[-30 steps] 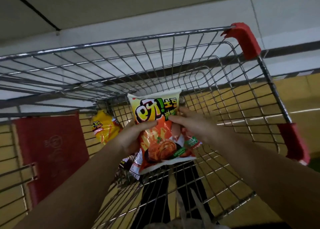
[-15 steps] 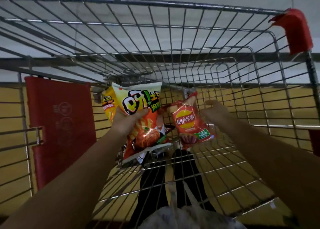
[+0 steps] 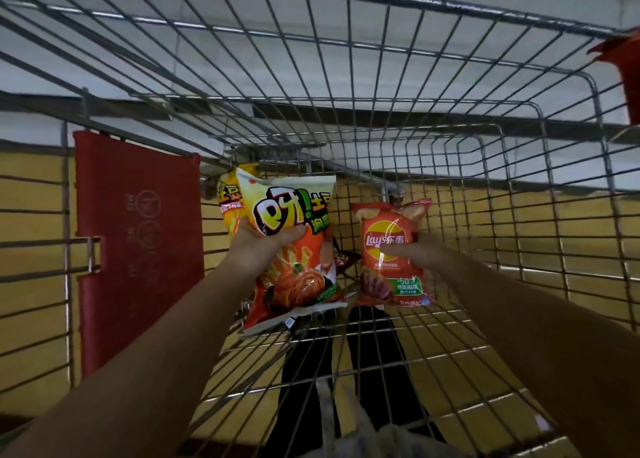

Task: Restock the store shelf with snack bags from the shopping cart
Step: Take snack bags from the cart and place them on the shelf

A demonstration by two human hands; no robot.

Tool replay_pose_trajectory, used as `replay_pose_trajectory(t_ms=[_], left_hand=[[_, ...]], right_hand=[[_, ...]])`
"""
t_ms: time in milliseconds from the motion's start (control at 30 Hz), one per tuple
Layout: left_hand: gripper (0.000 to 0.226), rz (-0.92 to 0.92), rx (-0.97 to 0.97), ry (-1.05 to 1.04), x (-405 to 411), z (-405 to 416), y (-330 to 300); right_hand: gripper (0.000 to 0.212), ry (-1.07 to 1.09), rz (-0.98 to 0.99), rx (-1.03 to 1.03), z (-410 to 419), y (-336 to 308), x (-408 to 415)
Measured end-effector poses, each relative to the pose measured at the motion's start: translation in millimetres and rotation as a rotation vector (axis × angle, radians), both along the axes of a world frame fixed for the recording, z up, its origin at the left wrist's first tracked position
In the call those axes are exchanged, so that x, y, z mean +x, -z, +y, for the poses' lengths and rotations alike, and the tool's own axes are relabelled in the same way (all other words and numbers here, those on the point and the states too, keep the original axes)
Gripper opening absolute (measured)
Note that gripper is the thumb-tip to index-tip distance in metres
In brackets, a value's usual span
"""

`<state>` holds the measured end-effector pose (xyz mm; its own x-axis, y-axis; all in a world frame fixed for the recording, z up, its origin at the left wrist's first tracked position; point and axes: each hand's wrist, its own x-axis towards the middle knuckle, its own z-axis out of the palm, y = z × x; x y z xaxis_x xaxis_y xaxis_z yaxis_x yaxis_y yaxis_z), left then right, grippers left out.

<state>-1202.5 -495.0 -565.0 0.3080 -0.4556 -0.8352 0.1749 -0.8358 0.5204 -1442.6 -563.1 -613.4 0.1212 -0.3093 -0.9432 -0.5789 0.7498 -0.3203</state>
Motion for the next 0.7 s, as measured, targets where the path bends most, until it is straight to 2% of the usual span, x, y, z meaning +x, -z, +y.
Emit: replay_pose_trajectory(t_ms=[67, 133, 233, 367, 533, 700], left_hand=[[0.114, -0.006, -0.004, 0.006, 1.6, 1.8, -2.1], [0.102, -0.012, -0.009, 0.004, 0.3, 1.1, -7.7], [0.083, -0.019, -0.016, -0.021, -1.5, -0.2, -9.9], [0.068, -0.034, -0.068, -0.032, -6.3, -1.3, -23.5], [0.064, -0.031, -0.207, 0.028, -5.5, -14.0, -71.2], [0.064, -0.104, -0.370, 0.056, 9.0, -35.1, -126.7]], right_hand=[[0.049, 0.054, 0.006, -0.055, -2.8, -3.1, -1.7], [0.052, 0.125, 0.013, -0.090, -6.9, -5.2, -3.6], [0.056, 0.093, 0.008, -0.105, -12.8, -9.1, -7.2], [0.039, 0.045, -0.044, -0.140, -11.5, -38.9, -6.2], [0.059, 0.013, -0.061, -0.239, -12.1, -89.7, 8.0], [0.063, 0.012, -0.103, -0.442, -30.5, -148.0, 41.3]])
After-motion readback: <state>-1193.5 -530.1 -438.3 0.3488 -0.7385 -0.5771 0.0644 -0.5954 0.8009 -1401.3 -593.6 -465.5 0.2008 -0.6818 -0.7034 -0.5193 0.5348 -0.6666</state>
